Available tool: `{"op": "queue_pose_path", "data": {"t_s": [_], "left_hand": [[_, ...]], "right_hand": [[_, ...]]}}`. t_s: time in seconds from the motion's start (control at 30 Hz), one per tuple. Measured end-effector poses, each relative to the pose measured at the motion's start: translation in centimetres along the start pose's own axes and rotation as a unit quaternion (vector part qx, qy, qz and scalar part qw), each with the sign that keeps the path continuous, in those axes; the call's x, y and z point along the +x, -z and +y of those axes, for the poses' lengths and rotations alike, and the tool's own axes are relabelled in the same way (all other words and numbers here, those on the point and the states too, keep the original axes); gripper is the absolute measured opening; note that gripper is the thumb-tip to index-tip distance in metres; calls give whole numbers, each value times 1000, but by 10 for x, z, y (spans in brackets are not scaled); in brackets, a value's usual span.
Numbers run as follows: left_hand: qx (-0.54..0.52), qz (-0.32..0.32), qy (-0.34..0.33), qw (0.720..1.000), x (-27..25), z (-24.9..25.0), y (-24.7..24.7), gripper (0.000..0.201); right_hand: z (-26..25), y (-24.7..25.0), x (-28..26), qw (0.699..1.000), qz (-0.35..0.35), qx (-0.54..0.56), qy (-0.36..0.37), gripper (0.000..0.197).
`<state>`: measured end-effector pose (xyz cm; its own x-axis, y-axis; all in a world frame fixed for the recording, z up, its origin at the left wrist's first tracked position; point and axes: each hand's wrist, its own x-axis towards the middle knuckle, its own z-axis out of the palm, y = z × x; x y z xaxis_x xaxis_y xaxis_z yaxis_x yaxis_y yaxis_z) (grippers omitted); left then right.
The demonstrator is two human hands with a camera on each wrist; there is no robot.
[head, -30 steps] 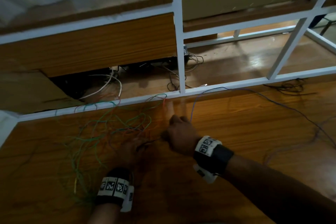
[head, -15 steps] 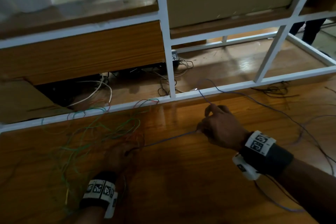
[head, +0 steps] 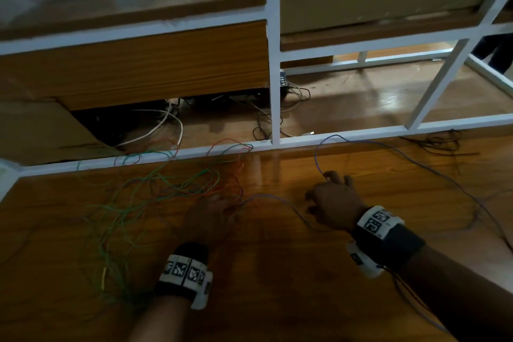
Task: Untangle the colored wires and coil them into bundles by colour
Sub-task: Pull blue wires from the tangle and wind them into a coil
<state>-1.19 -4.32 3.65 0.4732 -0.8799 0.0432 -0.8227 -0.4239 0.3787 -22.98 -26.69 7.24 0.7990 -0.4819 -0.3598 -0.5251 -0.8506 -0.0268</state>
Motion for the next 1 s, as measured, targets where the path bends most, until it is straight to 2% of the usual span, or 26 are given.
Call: {"op": "queue_pose_path", "data": {"t_s": [0.13,0.23,0.33,0.4,0.43,0.5,0.57,0.67,0.77,0.87,1.0], "left_hand": [[0,24,-4,1000,10,14,-1,45],[3,35,-21,999,19,29,-1,37],[-10,-45,-22,999,30,36,-10,36],[-41,-101,2,994,32,37,-16,33],[-51,-113,15,992,31,37,-18,32],[-50,-113,1,992,29,34,-21,33],[-46,-93,-15,994,27,25,-24,28],[-16,-12,-12,1000,27,6,-26,36],[4,61,-21,998,29,-5,-23,37],[-8,88,-3,996,27,-18,-14,35],[45,87,11,995,21,-21,-7,44]], "right_hand": [[-36,8,26,998,34,16,59,35],[-65,2,49,995,17,41,88,33],[-82,-1,57,992,-6,67,105,23],[-83,2,54,989,-8,81,126,22],[-81,5,51,988,-15,77,134,22],[-76,16,44,986,-26,76,150,30],[-69,30,37,981,-19,92,171,40],[-57,52,26,978,35,82,186,18],[-43,66,18,977,84,73,183,18],[-35,78,5,974,111,72,182,15],[-30,86,-8,974,132,31,182,16]]}}
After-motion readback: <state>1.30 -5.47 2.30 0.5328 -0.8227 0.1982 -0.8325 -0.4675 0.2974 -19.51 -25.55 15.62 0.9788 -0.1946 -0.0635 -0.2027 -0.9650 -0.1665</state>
